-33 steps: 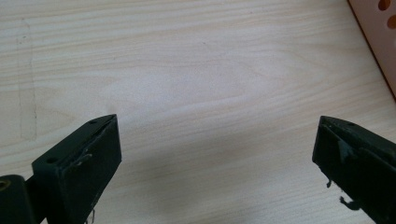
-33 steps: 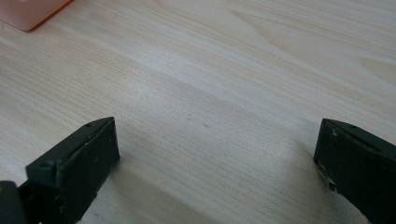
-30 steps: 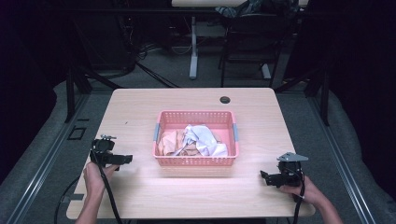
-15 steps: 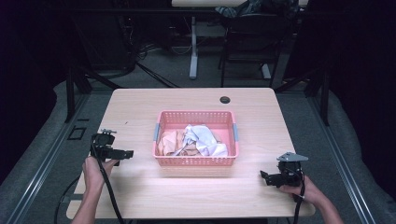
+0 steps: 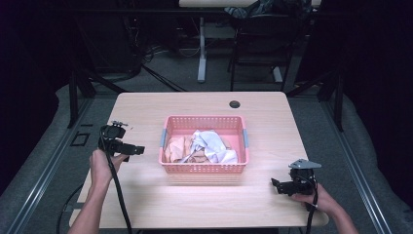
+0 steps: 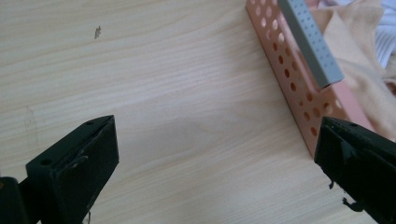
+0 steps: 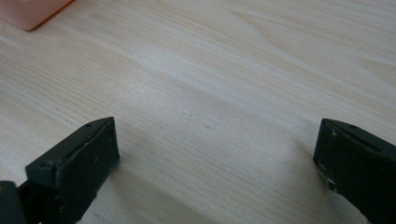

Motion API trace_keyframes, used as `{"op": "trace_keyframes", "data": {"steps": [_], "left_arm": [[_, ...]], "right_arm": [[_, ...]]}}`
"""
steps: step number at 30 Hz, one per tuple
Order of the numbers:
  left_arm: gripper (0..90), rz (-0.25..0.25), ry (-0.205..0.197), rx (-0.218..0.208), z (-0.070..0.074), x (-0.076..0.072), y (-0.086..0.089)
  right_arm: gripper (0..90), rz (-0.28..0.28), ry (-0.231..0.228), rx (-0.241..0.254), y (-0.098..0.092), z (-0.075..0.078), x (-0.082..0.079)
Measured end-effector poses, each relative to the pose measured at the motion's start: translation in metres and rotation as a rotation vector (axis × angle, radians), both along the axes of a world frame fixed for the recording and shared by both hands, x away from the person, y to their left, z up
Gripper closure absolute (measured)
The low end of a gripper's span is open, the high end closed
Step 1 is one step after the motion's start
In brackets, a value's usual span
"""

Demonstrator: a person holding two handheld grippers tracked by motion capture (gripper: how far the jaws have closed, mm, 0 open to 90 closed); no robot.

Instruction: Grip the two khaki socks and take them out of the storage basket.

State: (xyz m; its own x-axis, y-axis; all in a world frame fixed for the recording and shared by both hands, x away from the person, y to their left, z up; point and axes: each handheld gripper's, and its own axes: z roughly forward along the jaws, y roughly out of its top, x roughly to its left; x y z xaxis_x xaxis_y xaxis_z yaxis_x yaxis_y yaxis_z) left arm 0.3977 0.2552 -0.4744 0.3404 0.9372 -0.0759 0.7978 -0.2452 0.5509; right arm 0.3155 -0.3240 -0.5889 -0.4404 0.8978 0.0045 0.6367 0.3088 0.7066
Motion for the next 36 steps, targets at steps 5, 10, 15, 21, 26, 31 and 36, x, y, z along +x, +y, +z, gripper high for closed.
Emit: {"op": "trace_keyframes", "data": {"steps": [5, 10, 15, 21, 26, 31, 36], "left_arm": [[0.0, -0.023, -0.018, 0.002, 0.013, 0.005, -0.010], [0.0, -0.048, -0.025, 0.006, 0.022, 0.008, -0.021], [0.0, -0.081, -0.035, 0.006, 0.030, 0.011, -0.034], [0.0, -0.115, -0.038, 0.019, 0.035, 0.015, -0.052], [0.0, -0.135, -0.040, 0.016, 0.034, 0.016, -0.066], [0.0, -0.164, -0.031, 0.023, 0.033, 0.018, -0.079], [0.0, -0.177, -0.044, 0.013, 0.032, 0.019, -0.089]], "right_arm": [[0.0, 0.000, 0.000, 0.000, 0.000, 0.000, 0.000], [0.0, 0.000, 0.001, -0.004, 0.000, 0.000, 0.000], [0.0, 0.000, 0.000, -0.002, 0.000, 0.000, 0.000], [0.0, -0.001, 0.000, -0.002, 0.000, 0.000, 0.000], [0.0, -0.001, 0.000, -0.002, 0.000, 0.000, 0.000], [0.0, 0.000, -0.003, -0.004, 0.000, 0.000, 0.000], [0.0, 0.000, -0.003, -0.002, 0.000, 0.000, 0.000]]}}
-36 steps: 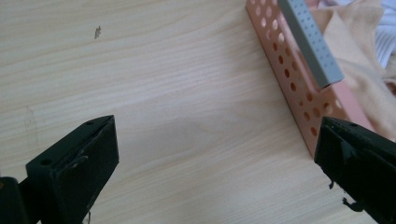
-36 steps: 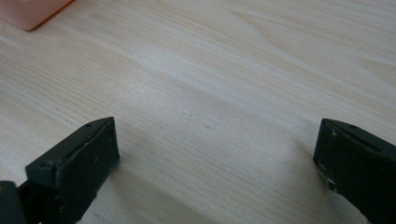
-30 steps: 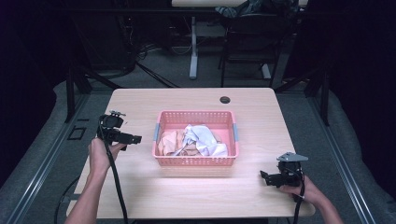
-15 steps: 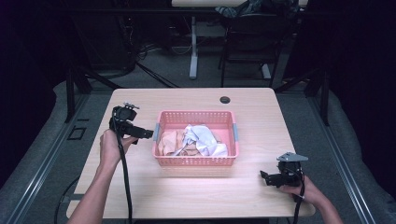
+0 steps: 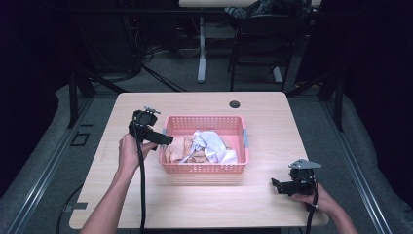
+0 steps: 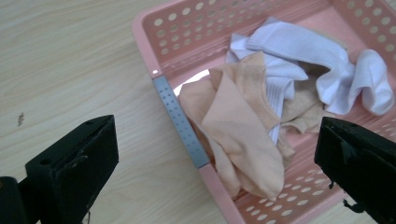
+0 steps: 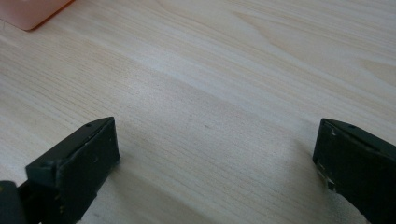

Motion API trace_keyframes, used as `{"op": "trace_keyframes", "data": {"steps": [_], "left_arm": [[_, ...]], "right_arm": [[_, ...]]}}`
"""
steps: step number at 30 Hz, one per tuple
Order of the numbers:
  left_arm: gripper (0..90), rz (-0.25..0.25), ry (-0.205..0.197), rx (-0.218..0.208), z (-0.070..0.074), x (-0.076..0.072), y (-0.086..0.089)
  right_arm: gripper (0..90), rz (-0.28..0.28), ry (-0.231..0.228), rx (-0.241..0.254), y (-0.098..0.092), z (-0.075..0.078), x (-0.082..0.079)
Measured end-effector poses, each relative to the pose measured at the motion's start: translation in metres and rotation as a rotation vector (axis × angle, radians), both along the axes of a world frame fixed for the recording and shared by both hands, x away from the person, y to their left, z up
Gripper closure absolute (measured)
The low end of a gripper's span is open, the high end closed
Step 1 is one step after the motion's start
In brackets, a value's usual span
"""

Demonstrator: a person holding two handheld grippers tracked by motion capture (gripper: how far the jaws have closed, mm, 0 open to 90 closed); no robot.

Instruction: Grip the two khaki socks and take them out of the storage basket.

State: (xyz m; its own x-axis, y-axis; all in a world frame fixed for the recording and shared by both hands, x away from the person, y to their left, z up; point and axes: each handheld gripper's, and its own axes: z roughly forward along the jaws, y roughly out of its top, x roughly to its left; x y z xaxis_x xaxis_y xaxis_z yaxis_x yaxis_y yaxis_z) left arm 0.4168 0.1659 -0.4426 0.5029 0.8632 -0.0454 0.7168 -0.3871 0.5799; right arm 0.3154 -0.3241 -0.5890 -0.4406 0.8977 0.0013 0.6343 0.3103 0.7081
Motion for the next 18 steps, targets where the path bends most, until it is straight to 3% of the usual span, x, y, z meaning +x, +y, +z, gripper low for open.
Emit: {"op": "trace_keyframes", "data": {"steps": [18], "left_arm": [[0.3, -0.071, 0.071, -0.005, -0.024, 0.009, -0.037]], "right_arm": [[0.0, 0.001, 0.000, 0.000, 0.000, 0.000, 0.000]]}}
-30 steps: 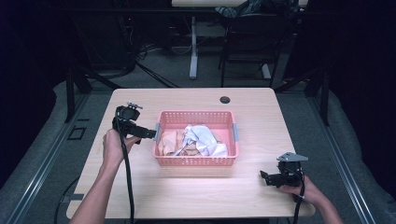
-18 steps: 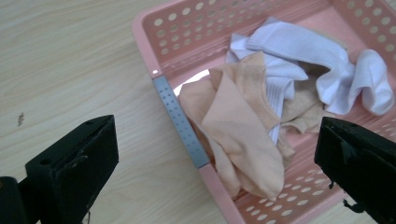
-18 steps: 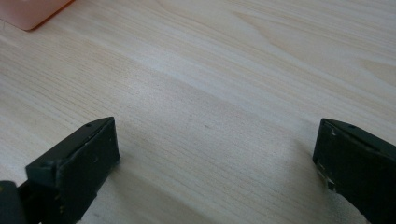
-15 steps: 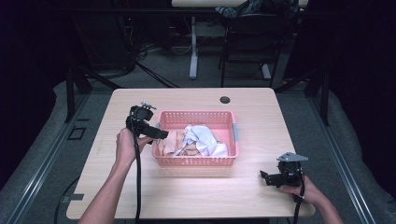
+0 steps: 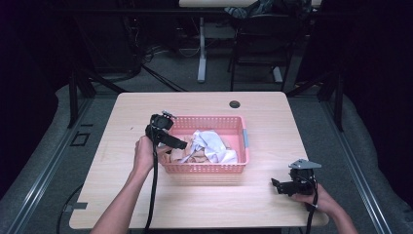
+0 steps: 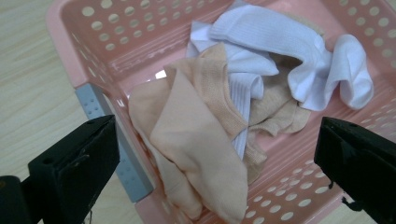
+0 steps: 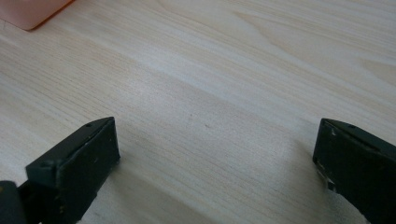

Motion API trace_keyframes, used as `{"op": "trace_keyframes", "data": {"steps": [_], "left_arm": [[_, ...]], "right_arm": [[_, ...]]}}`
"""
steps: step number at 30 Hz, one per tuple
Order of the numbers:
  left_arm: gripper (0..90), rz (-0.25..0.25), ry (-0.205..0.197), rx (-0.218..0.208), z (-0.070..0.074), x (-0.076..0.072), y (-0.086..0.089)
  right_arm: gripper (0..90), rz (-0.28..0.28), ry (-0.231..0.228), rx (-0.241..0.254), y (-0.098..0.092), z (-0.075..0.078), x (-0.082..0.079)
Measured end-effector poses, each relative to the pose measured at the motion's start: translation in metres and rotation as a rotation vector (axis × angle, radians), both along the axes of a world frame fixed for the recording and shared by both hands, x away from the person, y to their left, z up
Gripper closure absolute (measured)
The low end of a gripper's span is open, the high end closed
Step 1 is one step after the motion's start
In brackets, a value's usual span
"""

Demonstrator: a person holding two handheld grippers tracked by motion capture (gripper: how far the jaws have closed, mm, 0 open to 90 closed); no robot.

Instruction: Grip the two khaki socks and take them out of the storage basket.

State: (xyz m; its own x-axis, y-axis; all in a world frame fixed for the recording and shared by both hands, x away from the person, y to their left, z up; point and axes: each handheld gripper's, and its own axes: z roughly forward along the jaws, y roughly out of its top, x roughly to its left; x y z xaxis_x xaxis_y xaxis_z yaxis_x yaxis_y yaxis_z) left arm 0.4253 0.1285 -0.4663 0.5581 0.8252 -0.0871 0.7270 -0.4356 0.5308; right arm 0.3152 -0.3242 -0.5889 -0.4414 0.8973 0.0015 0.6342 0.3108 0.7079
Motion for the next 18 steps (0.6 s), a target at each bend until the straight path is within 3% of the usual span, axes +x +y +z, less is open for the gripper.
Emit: {"op": "trace_keyframes", "data": {"steps": [12, 18], "left_arm": [[7.9, -0.045, 0.046, 0.038, -0.019, 0.003, -0.015], [21.3, -0.034, 0.069, 0.064, -0.029, 0.005, -0.017]], "right_arm": [[0.0, -0.001, 0.003, -0.001, 0.000, 0.000, 0.000], [0.0, 0.001, 0.004, -0.001, 0.000, 0.000, 0.000]]}}
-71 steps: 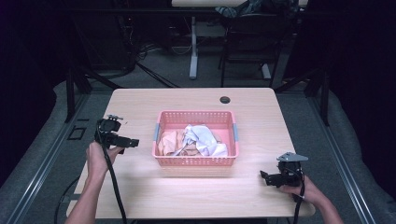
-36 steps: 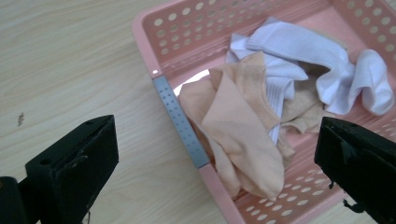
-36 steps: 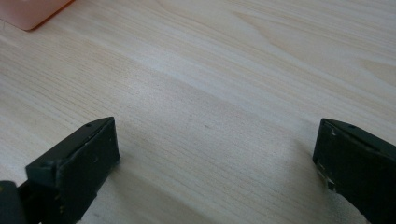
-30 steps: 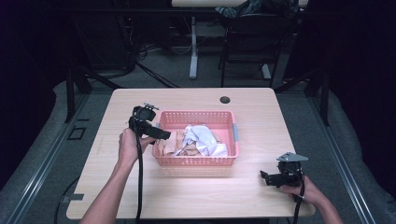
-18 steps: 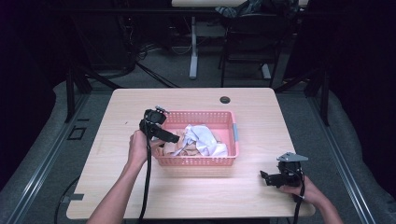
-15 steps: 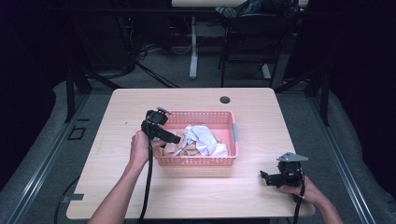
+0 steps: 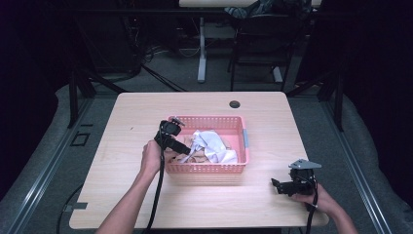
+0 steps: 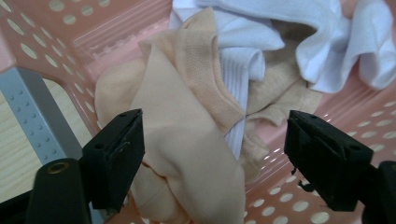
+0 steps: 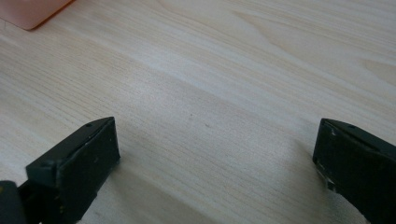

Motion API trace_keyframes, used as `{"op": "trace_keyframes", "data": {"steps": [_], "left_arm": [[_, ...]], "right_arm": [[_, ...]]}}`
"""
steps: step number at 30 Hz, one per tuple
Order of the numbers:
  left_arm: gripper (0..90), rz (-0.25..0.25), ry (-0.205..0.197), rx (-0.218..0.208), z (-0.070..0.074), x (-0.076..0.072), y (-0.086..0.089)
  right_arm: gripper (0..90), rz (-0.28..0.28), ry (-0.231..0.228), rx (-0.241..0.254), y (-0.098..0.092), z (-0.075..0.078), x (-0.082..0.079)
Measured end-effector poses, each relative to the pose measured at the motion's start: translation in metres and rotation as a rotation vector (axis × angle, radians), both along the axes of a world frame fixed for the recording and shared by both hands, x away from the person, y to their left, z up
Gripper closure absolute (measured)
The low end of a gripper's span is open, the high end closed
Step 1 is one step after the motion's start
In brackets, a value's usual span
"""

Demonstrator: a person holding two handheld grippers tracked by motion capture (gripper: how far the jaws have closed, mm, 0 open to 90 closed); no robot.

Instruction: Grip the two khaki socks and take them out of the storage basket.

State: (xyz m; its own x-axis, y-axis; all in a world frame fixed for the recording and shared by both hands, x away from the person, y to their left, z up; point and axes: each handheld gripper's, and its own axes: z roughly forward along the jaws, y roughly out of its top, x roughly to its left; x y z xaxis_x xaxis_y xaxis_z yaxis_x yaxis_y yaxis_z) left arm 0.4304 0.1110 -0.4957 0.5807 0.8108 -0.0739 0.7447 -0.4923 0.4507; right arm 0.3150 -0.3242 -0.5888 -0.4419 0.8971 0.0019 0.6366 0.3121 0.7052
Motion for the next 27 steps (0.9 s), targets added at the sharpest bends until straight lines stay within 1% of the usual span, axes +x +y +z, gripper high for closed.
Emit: {"op": "trace_keyframes", "data": {"steps": [5, 6, 7, 9, 11, 13, 15, 16, 18, 20, 22, 25, 27], "left_arm": [[25.9, 0.005, 0.011, 0.042, -0.007, 0.003, -0.003], [26.4, 0.006, 0.010, 0.055, -0.009, 0.004, -0.004], [26.7, 0.005, 0.013, 0.079, -0.010, 0.005, -0.005], [26.9, 0.010, 0.020, 0.101, -0.012, 0.006, -0.007], [28.1, 0.019, 0.016, 0.120, -0.014, 0.007, -0.009], [32.0, 0.027, 0.021, 0.136, -0.015, 0.008, -0.010], [36.3, 0.035, 0.022, 0.141, -0.017, 0.009, -0.009], [39.8, 0.039, 0.023, 0.149, -0.017, 0.009, -0.009], [47.0, 0.039, 0.024, 0.145, -0.018, 0.009, -0.007], [59.2, 0.019, 0.020, 0.141, -0.017, 0.009, -0.006], [68.0, 0.009, 0.016, 0.144, -0.017, 0.008, -0.006], [75.8, 0.002, 0.004, 0.119, -0.015, 0.007, -0.004], [78.5, -0.004, -0.003, 0.109, -0.013, 0.006, -0.002]], "right_arm": [[0.0, -0.002, -0.001, -0.001, 0.000, 0.000, 0.000], [0.0, 0.001, 0.001, 0.001, 0.000, 0.000, 0.000], [0.0, 0.001, 0.001, 0.000, 0.000, 0.000, 0.000], [0.0, 0.002, -0.002, -0.001, 0.000, 0.000, 0.000], [0.0, 0.001, 0.000, 0.000, 0.000, 0.000, 0.000], [0.0, -0.001, -0.001, 0.001, 0.000, 0.000, 0.000], [0.0, 0.001, 0.000, 0.001, 0.000, 0.000, 0.000], [0.0, 0.001, 0.000, 0.000, 0.000, 0.000, 0.000], [0.0, 0.001, -0.001, 0.000, 0.000, 0.000, 0.000], [0.0, 0.001, -0.003, 0.000, 0.000, 0.000, 0.000], [0.0, 0.001, 0.000, 0.000, 0.000, 0.000, 0.000], [0.0, 0.001, 0.000, 0.000, 0.000, 0.000, 0.000], [0.0, 0.002, -0.002, -0.001, 0.000, 0.000, 0.000]]}}
